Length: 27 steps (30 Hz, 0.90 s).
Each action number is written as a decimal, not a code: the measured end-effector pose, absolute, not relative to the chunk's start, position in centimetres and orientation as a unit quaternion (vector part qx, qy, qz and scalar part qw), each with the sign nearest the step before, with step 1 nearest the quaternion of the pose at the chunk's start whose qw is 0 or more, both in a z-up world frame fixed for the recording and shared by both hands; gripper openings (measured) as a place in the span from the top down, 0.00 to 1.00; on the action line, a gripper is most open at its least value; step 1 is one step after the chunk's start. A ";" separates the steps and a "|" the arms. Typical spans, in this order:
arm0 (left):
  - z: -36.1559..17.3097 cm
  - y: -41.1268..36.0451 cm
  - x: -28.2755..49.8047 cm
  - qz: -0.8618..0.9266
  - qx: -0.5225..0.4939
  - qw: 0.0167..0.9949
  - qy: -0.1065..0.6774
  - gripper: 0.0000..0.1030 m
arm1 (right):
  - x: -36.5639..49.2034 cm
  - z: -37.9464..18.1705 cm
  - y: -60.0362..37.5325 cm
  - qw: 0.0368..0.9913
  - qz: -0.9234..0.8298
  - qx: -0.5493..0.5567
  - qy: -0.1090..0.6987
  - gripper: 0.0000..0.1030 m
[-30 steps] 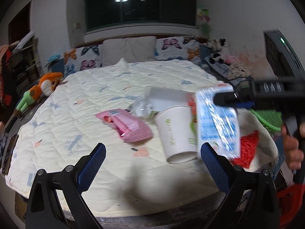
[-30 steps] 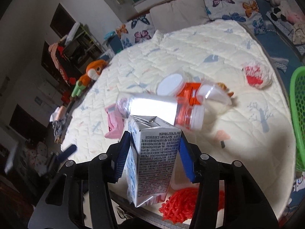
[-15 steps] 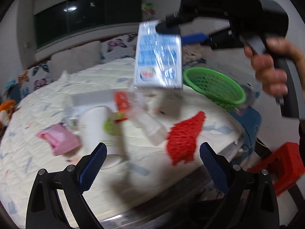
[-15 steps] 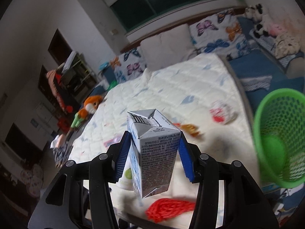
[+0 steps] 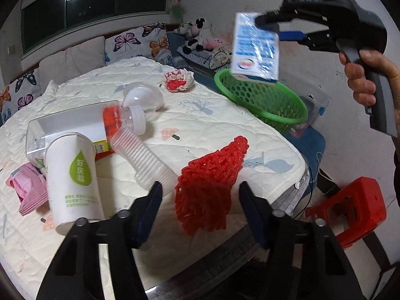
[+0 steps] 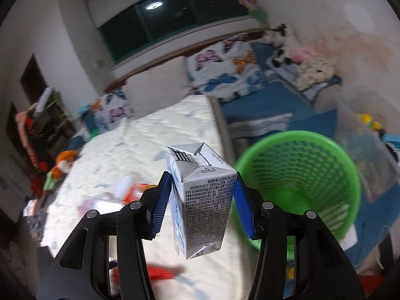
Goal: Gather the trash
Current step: 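Carry the carton over the green wastebasket and release it with the right gripper, then drop the red mesh net into the wastebasket with the left gripper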
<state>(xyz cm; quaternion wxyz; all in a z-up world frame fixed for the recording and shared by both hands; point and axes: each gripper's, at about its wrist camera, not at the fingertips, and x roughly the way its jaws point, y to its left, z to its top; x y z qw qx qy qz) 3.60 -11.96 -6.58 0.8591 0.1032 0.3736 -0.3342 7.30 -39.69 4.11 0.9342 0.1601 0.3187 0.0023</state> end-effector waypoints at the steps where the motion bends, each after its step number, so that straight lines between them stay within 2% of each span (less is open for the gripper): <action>1: -6.7 -12.1 3.8 -0.333 0.104 0.858 0.376 0.54 | 7.1 3.6 -40.4 0.935 -0.015 0.154 0.320 0.51; 4: -6.8 -12.2 3.8 -0.337 0.097 0.855 0.382 0.62 | 6.8 2.2 -41.9 0.934 -0.055 0.139 0.325 0.51; 9: -6.4 -12.2 3.8 -0.343 0.094 0.852 0.385 0.69 | 7.2 0.0 -44.3 0.930 -0.107 0.115 0.333 0.51; 18: -4.2 -13.2 3.2 -0.377 0.084 0.843 0.374 0.70 | 9.0 -4.1 -47.5 0.911 -0.135 0.117 0.372 0.50; 22: -3.2 -14.4 4.0 -0.388 0.083 0.840 0.371 0.70 | 9.1 -4.9 -48.3 0.906 -0.135 0.131 0.379 0.41; 27: -1.9 -17.5 5.9 -0.405 0.086 0.833 0.366 0.70 | 8.4 -4.7 -48.8 0.906 -0.137 0.132 0.377 0.40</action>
